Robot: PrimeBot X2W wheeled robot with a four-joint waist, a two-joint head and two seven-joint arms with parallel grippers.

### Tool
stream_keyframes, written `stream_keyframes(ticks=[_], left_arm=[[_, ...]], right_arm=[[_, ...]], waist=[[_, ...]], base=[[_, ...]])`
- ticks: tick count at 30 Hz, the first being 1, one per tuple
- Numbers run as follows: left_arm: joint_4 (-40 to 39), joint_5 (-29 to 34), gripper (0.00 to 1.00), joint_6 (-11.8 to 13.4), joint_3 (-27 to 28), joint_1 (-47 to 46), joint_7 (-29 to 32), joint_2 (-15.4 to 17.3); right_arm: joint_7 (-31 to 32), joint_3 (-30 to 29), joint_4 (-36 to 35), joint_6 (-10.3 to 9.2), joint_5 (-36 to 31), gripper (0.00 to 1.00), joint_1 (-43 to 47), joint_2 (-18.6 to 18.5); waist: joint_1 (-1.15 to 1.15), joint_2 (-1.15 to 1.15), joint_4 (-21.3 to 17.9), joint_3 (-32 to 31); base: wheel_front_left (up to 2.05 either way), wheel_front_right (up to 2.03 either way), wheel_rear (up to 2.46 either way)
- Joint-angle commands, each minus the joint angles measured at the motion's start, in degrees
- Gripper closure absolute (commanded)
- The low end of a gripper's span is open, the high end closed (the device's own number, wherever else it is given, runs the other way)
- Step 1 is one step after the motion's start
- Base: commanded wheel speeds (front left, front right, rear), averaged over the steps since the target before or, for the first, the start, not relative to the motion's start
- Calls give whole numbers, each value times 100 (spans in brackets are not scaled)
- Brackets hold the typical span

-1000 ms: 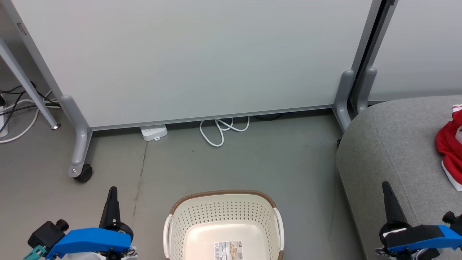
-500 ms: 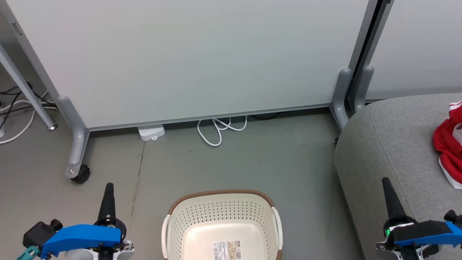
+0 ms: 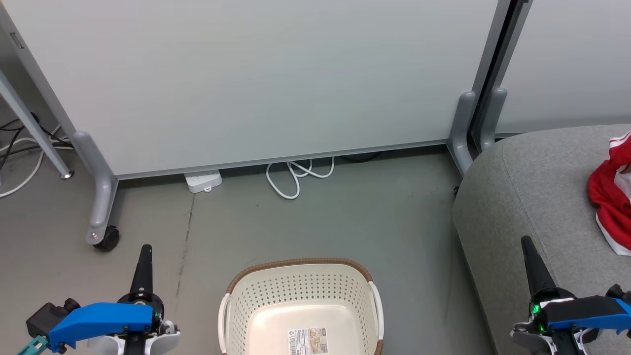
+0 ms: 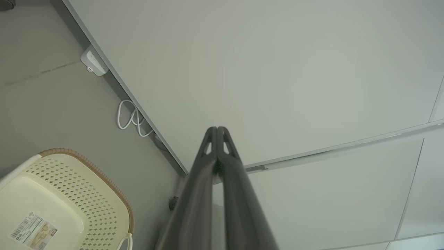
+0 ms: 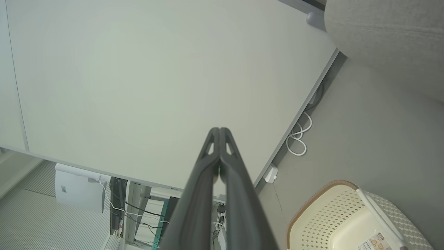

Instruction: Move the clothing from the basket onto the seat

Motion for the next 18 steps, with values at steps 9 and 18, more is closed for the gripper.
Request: stream_keyframes(ticks=[9,18], left_arm=[[-74,-526,100,-51,94,-141,142,2],[-92,-894,100,-55,152,-170,234,0]], right_arm=[[137,-25,-46,2,552,100,-138,2],[232,-36,-44,2,938,100,-165,4]], waist=[[0,0,-36,11],[0,0,-67,20]], base=[[0,0,0],[0,0,0]])
